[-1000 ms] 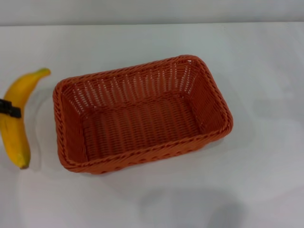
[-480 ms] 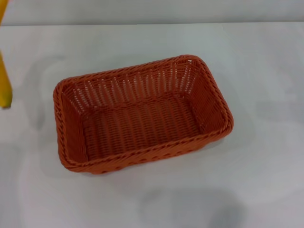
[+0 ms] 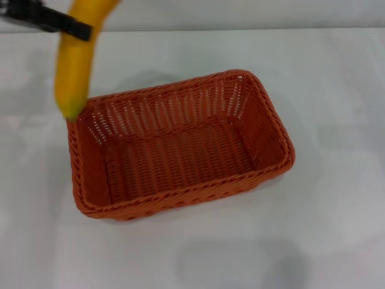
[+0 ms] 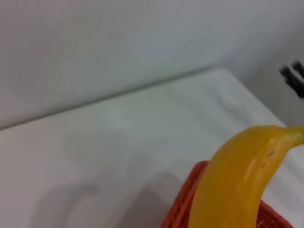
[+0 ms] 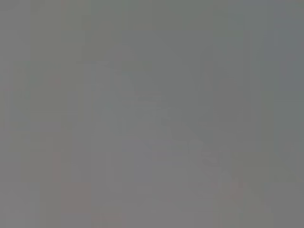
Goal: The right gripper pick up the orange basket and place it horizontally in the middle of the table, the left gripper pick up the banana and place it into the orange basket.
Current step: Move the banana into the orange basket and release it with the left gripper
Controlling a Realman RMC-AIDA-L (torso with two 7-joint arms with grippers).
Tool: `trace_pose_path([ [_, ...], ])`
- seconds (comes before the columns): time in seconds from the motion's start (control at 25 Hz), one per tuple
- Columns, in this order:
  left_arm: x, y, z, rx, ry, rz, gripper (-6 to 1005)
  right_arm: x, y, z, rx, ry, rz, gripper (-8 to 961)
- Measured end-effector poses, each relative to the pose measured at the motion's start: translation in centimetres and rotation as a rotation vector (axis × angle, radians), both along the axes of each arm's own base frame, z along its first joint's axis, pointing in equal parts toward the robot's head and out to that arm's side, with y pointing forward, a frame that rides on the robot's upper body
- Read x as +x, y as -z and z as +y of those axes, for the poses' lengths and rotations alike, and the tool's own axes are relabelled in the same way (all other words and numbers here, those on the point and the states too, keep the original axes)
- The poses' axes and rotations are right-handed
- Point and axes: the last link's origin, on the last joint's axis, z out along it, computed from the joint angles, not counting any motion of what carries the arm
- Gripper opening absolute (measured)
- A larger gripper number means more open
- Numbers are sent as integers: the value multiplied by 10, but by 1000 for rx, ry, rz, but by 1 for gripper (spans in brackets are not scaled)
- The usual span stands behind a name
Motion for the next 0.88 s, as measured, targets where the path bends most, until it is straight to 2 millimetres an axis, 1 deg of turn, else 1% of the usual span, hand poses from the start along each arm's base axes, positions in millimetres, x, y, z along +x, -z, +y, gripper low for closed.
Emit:
trace_pose_path([
  [0.08,11,10,6,-29,28,27,513,1,0,-1,0,2,1,860],
  [0.12,18,19,12,-44,49,55,513,1,0,-1,0,2,1,860],
  [0.16,20,21,13,-49,54,61,513,1,1,-1,0,1,2,860],
  [0.28,28,43,19,-89,91,117,514,1,2,-2,-2,2,7,860],
  [0.32,29,53,20,-113,107,141,514,1,2,-2,-2,2,8,860],
  [0.36,30,58,20,-124,116,149,514,1,2,-2,-2,3,9,860],
  [0.44,34,77,20,-160,152,193,515,2,2,-3,-2,2,10,860],
  [0.6,43,106,18,-220,211,278,516,1,2,-3,-2,0,12,860],
  [0.76,51,124,16,-248,257,332,516,4,1,-5,4,5,16,860],
  [0.88,54,131,15,-259,294,335,517,6,-2,-7,23,11,29,860],
])
